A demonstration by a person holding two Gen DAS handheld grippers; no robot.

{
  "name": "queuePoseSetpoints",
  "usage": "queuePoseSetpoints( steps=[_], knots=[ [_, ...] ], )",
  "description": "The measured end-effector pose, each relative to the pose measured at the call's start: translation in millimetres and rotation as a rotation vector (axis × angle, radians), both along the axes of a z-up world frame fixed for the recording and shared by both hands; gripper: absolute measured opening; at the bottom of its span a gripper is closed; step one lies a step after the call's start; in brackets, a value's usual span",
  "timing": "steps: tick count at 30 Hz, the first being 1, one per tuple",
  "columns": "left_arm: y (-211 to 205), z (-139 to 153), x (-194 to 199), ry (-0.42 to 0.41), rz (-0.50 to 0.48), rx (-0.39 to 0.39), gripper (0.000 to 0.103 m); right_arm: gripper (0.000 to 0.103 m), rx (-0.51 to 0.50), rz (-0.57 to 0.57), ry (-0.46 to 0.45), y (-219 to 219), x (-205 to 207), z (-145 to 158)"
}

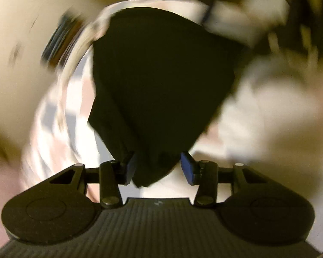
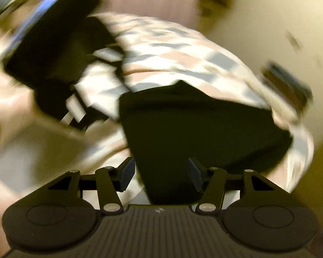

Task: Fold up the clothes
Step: 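Grasp the folded black pants' end with the left gripper while the right gripper grasps it too, then lift the pants end with both grippers and fold it over the rest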

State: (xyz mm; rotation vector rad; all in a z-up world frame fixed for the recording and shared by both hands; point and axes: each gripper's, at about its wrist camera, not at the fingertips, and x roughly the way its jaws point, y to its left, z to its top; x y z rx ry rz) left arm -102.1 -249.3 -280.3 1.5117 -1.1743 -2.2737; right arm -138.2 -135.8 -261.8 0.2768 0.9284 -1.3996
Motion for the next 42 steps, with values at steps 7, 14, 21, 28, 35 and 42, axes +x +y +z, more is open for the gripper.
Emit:
queuePoseSetpoints(
  steps=[7,14,21,28,35,42],
  knots=[
    [-21.0,-74.4,27.7,-0.144,-0.35,-0.34,0.041,0.06,0.078,0.172,0.452,2.9,28.5,-60.1],
    [-38.5,-83.7,19.8,-0.136,-0.327,-0.326,0.028,0.055,0.035,0.179,0.605,-1.6,38.4,-79.5],
    [-31.8,-74.0,22.8,-0.081,-0.252,-0.221,0.018,0.02,0.071,0.113,0.462,-15.6,18.2,-72.4],
    [-53.4,-6.4,7.9,0.041,0.042,0.109,0.015,0.013,0.154,0.019,-0.044,-44.3,-50.8,-4.2],
    [-90.0,71.0,-35.9,0.186,0.247,0.295,0.013,0.011,0.266,-0.044,-0.603,-83.9,-171.1,46.9],
    [-119.7,126.4,-120.7,0.349,0.401,0.369,0.013,0.011,0.33,-0.09,-0.866,-138.3,-313.8,62.3]
  ],
)
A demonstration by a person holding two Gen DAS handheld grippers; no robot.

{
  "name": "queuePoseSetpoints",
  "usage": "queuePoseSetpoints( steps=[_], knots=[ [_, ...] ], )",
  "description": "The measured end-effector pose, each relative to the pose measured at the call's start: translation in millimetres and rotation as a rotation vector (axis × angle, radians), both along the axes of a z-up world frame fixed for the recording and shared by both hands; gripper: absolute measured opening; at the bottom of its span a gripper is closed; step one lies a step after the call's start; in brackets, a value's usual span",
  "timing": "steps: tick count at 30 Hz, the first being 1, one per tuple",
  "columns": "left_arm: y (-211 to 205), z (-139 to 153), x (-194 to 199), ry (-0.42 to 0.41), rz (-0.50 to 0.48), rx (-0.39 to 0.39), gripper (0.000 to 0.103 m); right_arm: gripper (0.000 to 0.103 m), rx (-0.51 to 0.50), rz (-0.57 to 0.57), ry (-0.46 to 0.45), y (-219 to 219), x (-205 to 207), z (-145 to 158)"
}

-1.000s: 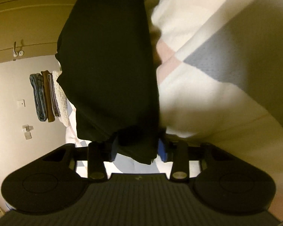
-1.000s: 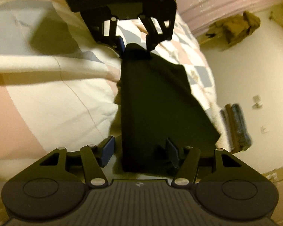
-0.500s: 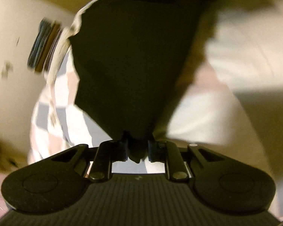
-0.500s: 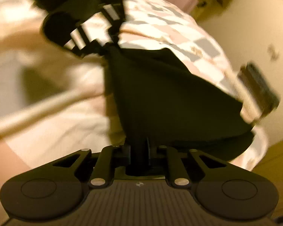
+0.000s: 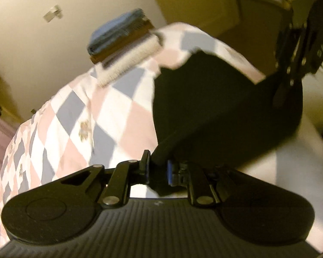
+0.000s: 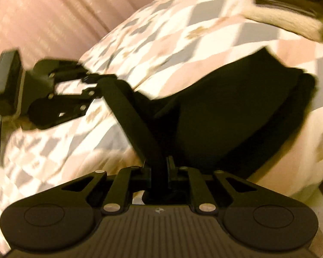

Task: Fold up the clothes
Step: 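Lift the pants end with both grippers and fold it over the rest, then open both grippers to release the refolded pants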

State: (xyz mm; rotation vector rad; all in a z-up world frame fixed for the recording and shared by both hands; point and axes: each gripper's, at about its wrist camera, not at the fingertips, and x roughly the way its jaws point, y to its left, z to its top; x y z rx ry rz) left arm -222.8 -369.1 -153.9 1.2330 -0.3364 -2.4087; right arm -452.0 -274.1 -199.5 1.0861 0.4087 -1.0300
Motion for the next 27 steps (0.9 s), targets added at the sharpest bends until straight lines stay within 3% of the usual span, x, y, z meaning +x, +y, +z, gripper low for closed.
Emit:
queuePoseSetpoints(
  steps=[4,8,12,16,21,27],
  knots=[
    [-40.2,-4.0,-87.1,0.063,0.11,0.028,0.017,0.011,0.074,-0.081,-0.079,-40.1,-83.5,-16.1],
    [-87.0,-15.2,-150.5,0.163,0.335,0.135,0.023,0.011,0.177,-0.154,-0.09,-78.1,-139.7,-50.7],
    [-84.8,-5.4,-141.8,0.325,0.554,0.219,0.023,0.011,0.235,-0.151,-0.125,-101.7,-165.0,-70.9],
    [-56.7,-13.7,-118.1,0.337,0.736,0.316,0.02,0.01,0.174,-0.074,-0.099,-106.8,-165.9,-49.9],
    [-13.8,-41.3,-127.2,0.278,0.795,0.373,0.021,0.007,0.114,-0.054,-0.06,-106.0,-175.7,-26.4],
    [-4.4,-55.7,-147.1,0.306,0.82,0.383,0.021,0.005,0.04,-0.073,0.005,-117.1,-196.0,-19.8]
  ],
)
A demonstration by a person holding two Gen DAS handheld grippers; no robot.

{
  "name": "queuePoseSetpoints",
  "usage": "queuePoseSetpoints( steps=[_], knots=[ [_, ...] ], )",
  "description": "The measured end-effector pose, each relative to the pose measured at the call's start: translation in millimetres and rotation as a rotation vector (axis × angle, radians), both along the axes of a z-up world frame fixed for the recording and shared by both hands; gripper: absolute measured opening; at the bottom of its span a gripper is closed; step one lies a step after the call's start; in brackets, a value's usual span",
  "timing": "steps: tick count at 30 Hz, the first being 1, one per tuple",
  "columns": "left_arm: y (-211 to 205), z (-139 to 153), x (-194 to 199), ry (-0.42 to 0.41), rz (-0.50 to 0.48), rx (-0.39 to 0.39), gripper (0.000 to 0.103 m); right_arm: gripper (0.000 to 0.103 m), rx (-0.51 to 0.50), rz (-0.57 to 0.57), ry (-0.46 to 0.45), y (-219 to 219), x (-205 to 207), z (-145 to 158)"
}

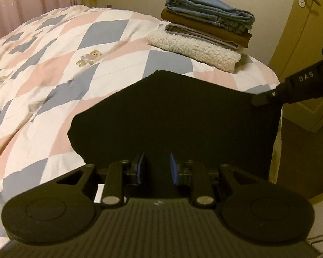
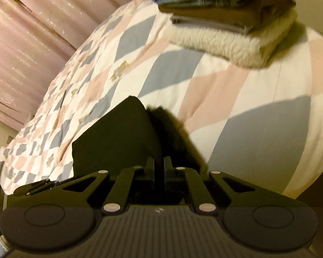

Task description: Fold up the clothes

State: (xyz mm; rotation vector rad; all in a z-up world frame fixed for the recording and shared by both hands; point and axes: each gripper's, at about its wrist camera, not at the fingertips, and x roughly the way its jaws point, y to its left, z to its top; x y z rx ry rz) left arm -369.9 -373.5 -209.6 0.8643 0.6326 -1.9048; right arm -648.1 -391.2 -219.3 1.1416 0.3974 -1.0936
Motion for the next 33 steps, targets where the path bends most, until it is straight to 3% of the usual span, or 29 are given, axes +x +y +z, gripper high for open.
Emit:
queuePoseSetpoints(
  steps=[4,11,12,15,18,21,22,24,27,29,33],
  knots=[
    [4.1,-5.6,-11.8,-0.006,-0.021,-0.013,0.023,0.005,-0.02,-0.017,0.039,-2.9,-2.1,-2.6],
    [1.1,-27.0,-31.9,-0.061,-0.052,-0.008,0.023,0.007,0.052,-0.062,0.116,-7.2,-3.3,-48.4],
    [1.3,-30.5,-34.0,-0.076,-0.053,-0.008,0.023,0.011,0.059,-0.059,0.125,-8.5,-1.8,-52.4],
    [2.8,-31.7,-33.4,-0.08,-0.039,-0.007,0.023,0.042,0.044,-0.093,0.176,-9.6,-4.8,-42.2],
    [3.9,-30.0,-32.5,-0.084,-0.03,-0.004,0.023,0.04,-0.092,-0.102,0.274,3.3,0.0,-13.8],
    [3.4,-31.1,-34.5,-0.087,-0.021,-0.004,0.023,0.038,-0.214,0.028,0.244,19.8,17.7,1.3],
    [2.9,-32.0,-36.0,-0.086,-0.017,-0.006,0.023,0.03,-0.217,0.086,0.235,22.7,24.5,-1.6],
    [1.3,-34.3,-38.9,-0.082,-0.005,-0.011,0.024,0.028,-0.182,0.168,0.287,24.5,37.8,-19.2],
    [-1.1,-36.6,-42.5,-0.079,-0.002,-0.013,0.024,0.016,-0.11,0.153,0.352,19.3,34.1,-51.9],
    [-0.5,-28.3,-38.0,-0.066,0.006,-0.021,0.024,0.016,-0.097,0.122,0.31,14.0,26.7,-46.0],
    [-5.3,-2.6,-4.3,-0.008,0.083,-0.066,0.024,0.022,-0.172,0.113,0.28,-0.7,29.5,-14.0]
  ],
)
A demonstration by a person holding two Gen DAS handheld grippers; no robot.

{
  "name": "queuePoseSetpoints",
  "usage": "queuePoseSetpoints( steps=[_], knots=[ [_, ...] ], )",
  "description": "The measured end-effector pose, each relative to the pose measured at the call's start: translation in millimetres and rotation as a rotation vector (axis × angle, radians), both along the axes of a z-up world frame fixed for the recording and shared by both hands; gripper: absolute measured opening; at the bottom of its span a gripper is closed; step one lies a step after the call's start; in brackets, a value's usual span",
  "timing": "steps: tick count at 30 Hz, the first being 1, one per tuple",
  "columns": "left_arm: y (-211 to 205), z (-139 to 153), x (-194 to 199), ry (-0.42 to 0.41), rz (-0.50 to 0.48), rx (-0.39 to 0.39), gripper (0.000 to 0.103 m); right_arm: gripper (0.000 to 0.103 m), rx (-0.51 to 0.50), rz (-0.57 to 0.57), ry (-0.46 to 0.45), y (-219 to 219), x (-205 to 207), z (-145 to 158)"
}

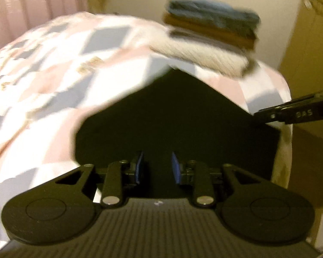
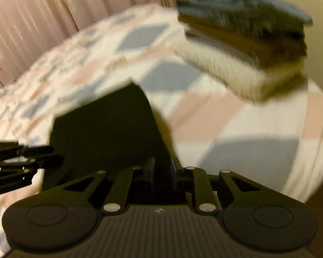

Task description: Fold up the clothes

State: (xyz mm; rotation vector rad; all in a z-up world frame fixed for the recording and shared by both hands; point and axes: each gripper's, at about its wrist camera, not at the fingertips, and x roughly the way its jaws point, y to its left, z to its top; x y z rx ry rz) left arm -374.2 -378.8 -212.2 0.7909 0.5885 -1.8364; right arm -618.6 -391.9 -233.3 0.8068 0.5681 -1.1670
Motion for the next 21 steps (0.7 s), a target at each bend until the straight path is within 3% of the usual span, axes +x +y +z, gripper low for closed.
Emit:
queuePoseSetpoints(
  steps=[3,6,9,12,15,17,21],
  knots=[
    [-15.1,5.4,24.2,0.021,0.054,-0.018,0.023,0.022,-0.064,0.06,-0.008,-27.6,21.5,8.2],
    [-38.0,-5.1,34.3,0.024,0.06,-0.023,0.023,0.022,-0.095,0.146,0.02,-65.2,53.3,-4.4],
    [-63.2,-26.8,36.7,0.014,0.051,-0.003,0.023,0.017,-0.037,0.182,0.072,-105.4,75.5,-37.1],
    [-83.1,-48.4,43.6,0.017,0.069,0.056,0.025,0.006,0.026,0.131,0.07,-122.5,73.7,-53.5],
    [-75.2,-38.7,55.6,0.052,0.095,0.067,0.024,0.007,0.019,0.05,0.047,-114.9,61.0,-35.3],
    [-62.8,-28.8,63.7,0.081,0.123,0.075,0.022,0.018,0.0,0.032,0.07,-97.0,53.1,-15.3],
    [-19.4,-9.0,59.0,0.149,0.123,0.145,0.022,0.02,-0.004,0.041,0.097,-44.7,41.6,17.2]
  ],
)
